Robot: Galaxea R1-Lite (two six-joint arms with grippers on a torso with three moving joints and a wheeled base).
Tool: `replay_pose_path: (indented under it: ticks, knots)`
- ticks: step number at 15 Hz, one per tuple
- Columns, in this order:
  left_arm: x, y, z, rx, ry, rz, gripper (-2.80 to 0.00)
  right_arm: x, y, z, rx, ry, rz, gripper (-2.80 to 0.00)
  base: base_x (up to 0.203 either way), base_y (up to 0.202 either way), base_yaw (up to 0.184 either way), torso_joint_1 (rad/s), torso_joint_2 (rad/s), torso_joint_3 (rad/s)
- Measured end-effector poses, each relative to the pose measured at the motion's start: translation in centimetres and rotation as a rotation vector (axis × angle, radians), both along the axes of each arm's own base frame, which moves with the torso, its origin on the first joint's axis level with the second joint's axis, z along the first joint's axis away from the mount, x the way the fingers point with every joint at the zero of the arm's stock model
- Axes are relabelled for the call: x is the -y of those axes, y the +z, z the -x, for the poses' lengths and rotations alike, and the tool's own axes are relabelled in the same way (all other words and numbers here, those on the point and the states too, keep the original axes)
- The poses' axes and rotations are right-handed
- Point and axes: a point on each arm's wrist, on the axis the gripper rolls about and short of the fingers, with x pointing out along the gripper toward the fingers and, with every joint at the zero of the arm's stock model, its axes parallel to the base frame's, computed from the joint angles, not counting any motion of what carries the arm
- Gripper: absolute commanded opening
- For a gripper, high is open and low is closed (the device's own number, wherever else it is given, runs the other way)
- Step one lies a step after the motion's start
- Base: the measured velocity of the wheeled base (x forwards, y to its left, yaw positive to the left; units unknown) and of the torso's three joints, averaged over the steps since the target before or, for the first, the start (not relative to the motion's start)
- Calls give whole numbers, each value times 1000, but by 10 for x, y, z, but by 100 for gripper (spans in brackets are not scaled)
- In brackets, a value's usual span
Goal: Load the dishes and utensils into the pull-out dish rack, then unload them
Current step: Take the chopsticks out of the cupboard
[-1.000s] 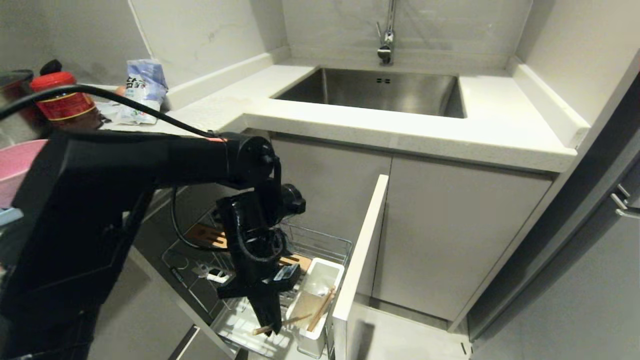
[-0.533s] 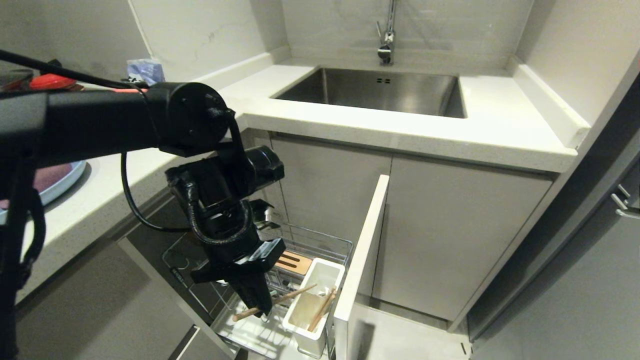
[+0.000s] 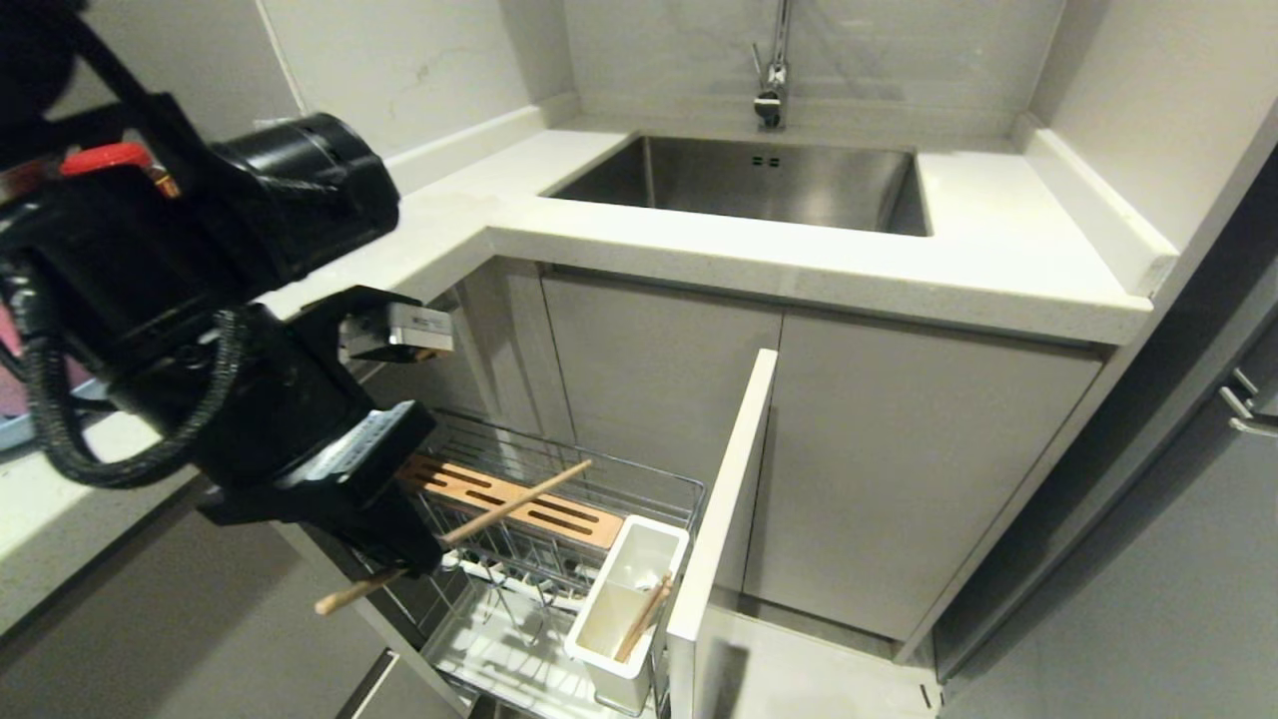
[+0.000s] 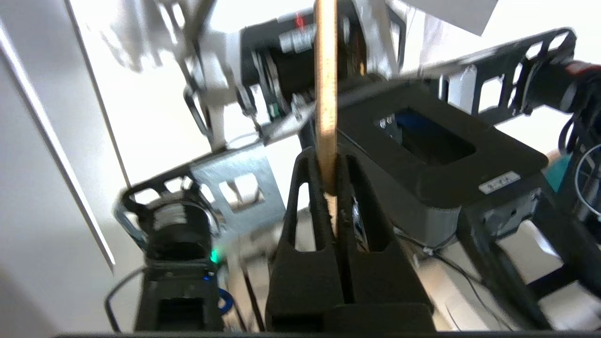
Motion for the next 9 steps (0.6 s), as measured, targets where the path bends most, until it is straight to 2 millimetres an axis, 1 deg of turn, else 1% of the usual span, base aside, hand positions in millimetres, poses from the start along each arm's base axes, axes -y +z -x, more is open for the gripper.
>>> replay_pose_path:
  ticks: [4, 6, 9]
  knots:
    - [-31, 33, 43, 198, 53, -1, -280, 0, 0, 0, 0, 0, 0, -280, 0, 0, 0, 0, 0, 0]
    - [-49, 46, 56, 309, 126, 1, -280, 0, 0, 0, 0, 0, 0, -280, 0, 0, 0, 0, 0, 0]
    - [-73, 62, 69, 500, 290, -36, -280, 0, 0, 0, 0, 0, 0, -280, 0, 0, 0, 0, 0, 0]
